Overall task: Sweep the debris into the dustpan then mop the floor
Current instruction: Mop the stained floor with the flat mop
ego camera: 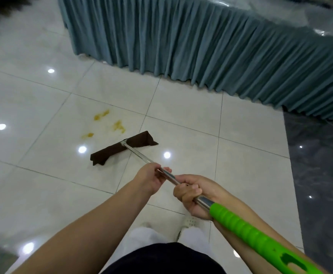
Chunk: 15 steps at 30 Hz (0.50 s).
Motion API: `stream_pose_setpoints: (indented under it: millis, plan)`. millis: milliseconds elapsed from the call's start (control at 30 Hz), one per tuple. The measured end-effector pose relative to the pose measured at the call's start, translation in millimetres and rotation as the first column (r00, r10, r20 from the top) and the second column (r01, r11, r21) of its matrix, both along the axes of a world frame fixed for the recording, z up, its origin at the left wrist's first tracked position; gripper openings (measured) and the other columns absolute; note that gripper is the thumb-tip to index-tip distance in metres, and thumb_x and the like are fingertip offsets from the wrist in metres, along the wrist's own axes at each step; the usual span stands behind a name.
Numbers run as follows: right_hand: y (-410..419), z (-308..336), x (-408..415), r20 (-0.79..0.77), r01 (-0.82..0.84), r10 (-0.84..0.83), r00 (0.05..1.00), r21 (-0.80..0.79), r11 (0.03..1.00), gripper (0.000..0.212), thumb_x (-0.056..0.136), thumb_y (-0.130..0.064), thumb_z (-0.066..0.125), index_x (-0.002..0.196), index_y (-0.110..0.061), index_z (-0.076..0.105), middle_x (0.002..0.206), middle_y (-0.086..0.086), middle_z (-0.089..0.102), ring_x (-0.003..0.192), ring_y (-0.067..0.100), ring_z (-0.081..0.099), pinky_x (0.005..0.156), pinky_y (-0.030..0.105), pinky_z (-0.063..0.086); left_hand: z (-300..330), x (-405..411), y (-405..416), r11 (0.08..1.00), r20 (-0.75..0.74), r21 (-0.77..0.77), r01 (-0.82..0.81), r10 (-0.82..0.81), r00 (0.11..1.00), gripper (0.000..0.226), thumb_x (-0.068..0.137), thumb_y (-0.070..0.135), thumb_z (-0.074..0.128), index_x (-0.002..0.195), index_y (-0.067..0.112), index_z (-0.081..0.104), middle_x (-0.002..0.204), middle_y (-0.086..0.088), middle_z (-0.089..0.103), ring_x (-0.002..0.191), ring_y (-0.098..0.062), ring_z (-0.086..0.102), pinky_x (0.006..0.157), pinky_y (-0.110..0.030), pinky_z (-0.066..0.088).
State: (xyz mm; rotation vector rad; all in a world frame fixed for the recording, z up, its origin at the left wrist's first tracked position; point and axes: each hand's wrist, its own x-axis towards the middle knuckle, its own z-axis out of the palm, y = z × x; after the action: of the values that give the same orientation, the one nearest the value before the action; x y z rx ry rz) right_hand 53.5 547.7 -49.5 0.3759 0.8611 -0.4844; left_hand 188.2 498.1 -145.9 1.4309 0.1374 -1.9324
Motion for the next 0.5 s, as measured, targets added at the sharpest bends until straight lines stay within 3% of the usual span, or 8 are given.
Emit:
stream_pose_setpoints:
  millis: [167, 500]
  plan:
    - [-56, -4, -12, -0.047, -0.104, 0.102, 0.994, -0.024, 0.994, 0.021, 0.078, -0.004, 0.059, 0.096, -0.012, 0.052, 0.053, 0.001, 0.037, 0.026, 0.005, 0.034, 0.024, 0.013, 0.032, 1, -6, -42, 0.994, -0.012, -0.007, -0.108, 0.108, 0.994, 0.015, 0.094, -0.002, 0.037, 0.082, -0.001, 0.046, 0.076, -0.023, 0.054, 0.068, -0.029, 0.059, 0.061, -0.036, 0.05]
    - [-182, -13, -68, -0.008, -0.262, 0.262, 0.965, -0.007, 0.965, 0.027, 0.082, -0.005, 0.056, 0.106, -0.016, 0.053, 0.05, -0.001, 0.034, 0.025, 0.006, 0.033, 0.025, 0.012, 0.032, -5, -60, -137, 0.937, 0.02, -0.025, -0.348, 0.349, 0.937, 0.013, 0.093, -0.001, 0.041, 0.083, -0.002, 0.049, 0.071, -0.021, 0.058, 0.064, -0.027, 0.061, 0.042, -0.026, 0.054]
